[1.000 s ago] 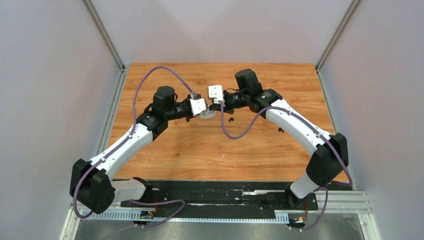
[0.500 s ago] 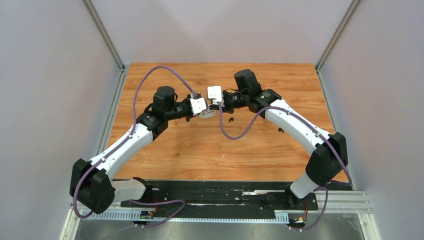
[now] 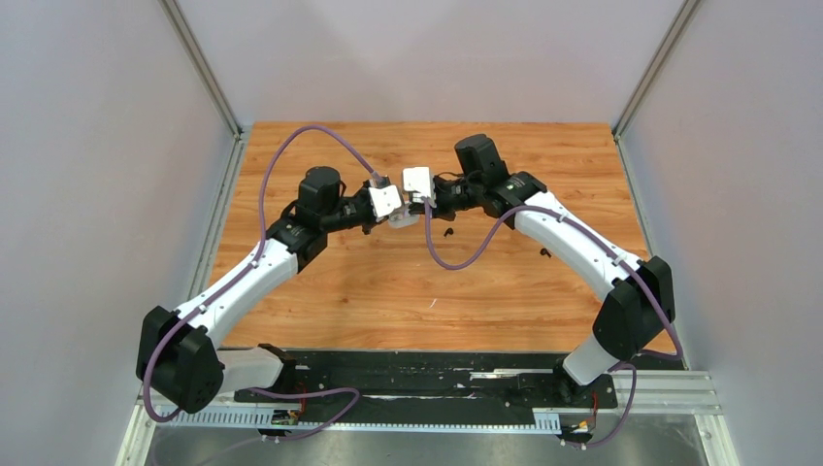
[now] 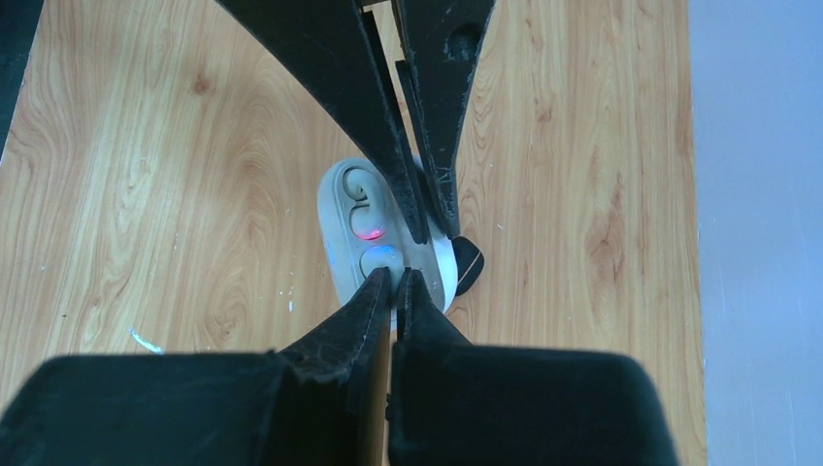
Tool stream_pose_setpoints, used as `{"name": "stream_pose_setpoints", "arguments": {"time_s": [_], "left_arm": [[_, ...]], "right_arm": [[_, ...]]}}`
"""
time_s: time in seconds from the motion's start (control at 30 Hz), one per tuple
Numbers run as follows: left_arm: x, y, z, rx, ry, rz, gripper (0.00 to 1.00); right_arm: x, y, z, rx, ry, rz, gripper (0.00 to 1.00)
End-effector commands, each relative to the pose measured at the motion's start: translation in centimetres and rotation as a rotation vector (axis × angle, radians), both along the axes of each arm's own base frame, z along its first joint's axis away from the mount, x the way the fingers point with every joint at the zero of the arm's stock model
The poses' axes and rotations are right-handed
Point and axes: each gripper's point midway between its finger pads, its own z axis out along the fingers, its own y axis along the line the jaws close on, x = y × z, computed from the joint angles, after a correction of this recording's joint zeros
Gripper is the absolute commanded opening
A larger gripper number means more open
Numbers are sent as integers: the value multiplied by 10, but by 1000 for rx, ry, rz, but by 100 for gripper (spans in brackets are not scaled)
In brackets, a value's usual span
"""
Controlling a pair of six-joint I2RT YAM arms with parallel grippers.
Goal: Insert the wireless bluetooth earbuds into the charging case
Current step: Place the earbud in the charging case.
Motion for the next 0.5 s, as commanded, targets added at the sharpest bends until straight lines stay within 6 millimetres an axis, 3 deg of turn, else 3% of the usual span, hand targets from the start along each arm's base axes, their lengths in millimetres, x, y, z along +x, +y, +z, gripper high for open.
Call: {"name": "stream_pose_setpoints", "arguments": {"time_s": [0.0,0.1,0.23,0.33,0.47], "left_arm": [[8,-5,32,-68,-57,17,0],[8,-6,34,-79,-56,16,0],[9,-6,35,-75,-61,21,0],[8,-5,34,-68,-63,21,0],[9,-2,34,-56,-77,28,0]], "right_arm": [[-5,8,13,29,11,35,0],[-3,8,8,19,38,26,2],[7,5,5,6,85,-48,21],[14,-4,22,49,125,-98,30],[26,-17,60,126,128,-156,42]]}}
